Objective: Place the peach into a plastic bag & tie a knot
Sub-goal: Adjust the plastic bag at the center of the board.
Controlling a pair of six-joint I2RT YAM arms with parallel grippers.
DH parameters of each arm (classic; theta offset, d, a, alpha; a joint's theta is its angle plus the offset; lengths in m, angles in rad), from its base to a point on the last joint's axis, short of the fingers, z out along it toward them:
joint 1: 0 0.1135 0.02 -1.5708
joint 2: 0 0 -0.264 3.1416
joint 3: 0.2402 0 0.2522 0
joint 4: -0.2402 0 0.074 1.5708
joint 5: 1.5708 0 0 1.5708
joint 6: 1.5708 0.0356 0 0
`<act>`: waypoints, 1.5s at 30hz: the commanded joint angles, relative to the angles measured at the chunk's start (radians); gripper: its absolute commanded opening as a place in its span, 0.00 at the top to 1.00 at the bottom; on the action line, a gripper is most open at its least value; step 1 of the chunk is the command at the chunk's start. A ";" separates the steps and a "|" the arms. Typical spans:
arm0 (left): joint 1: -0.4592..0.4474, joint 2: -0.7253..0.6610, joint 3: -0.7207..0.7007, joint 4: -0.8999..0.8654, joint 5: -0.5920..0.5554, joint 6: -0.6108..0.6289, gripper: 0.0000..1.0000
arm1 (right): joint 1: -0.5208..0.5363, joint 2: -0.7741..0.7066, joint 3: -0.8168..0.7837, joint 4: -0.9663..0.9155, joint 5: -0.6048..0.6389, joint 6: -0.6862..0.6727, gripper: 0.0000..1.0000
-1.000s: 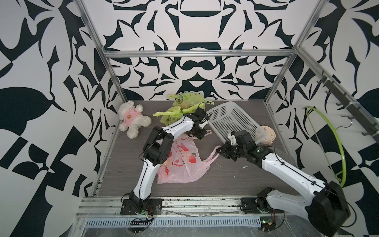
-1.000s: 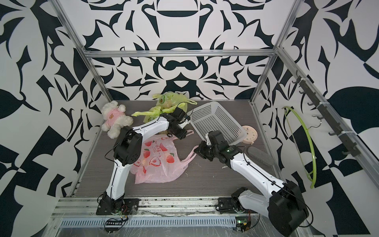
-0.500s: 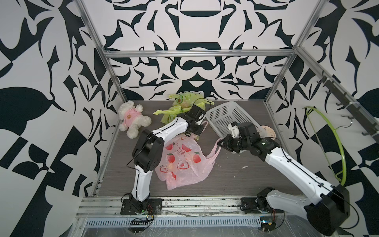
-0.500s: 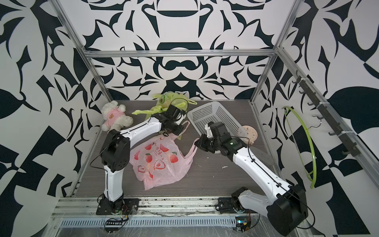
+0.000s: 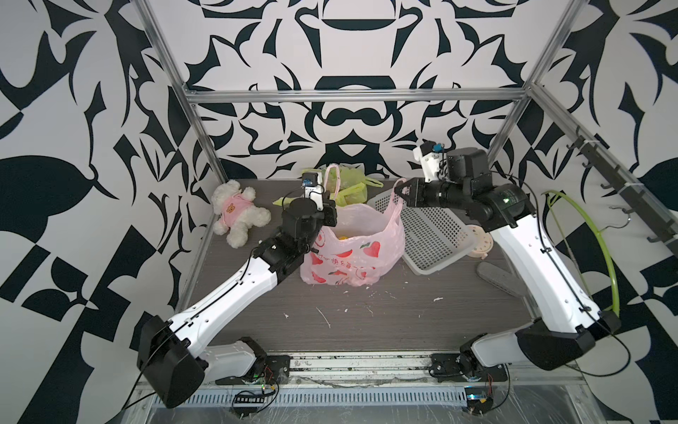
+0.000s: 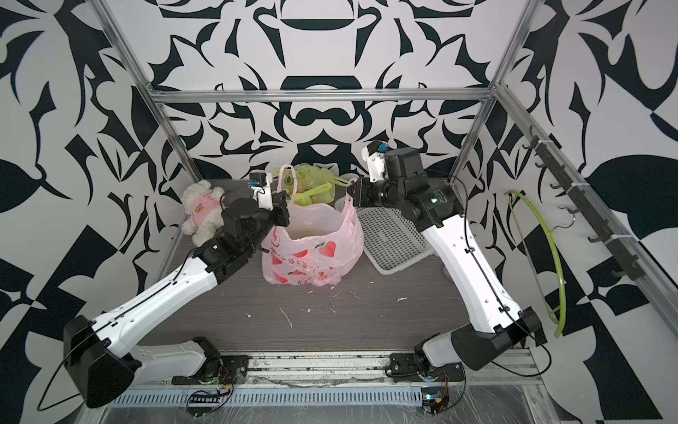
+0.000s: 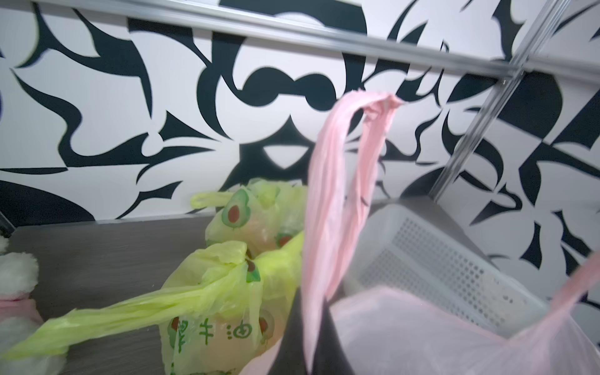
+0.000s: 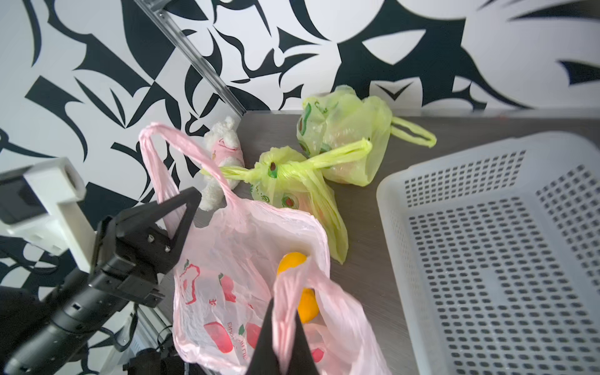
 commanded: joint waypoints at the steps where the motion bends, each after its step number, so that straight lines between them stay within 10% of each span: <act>1: -0.049 -0.026 -0.085 0.244 -0.165 -0.037 1.00 | -0.002 0.034 0.135 -0.087 0.001 -0.095 1.00; 14: -0.126 -0.014 -0.250 0.406 -0.153 -0.118 1.00 | -0.003 -0.070 -0.292 0.054 -0.032 -0.063 1.00; 19: -0.135 -0.003 -0.246 0.419 -0.145 -0.111 1.00 | -0.002 -0.090 -0.181 0.021 0.022 -0.056 0.46; 22: -0.144 0.007 -0.236 0.418 -0.142 -0.096 1.00 | -0.002 -0.098 -0.087 0.000 0.062 -0.034 0.33; 45: -0.179 0.023 -0.236 0.419 -0.152 -0.057 1.00 | 0.287 0.200 0.194 0.054 0.200 0.177 0.19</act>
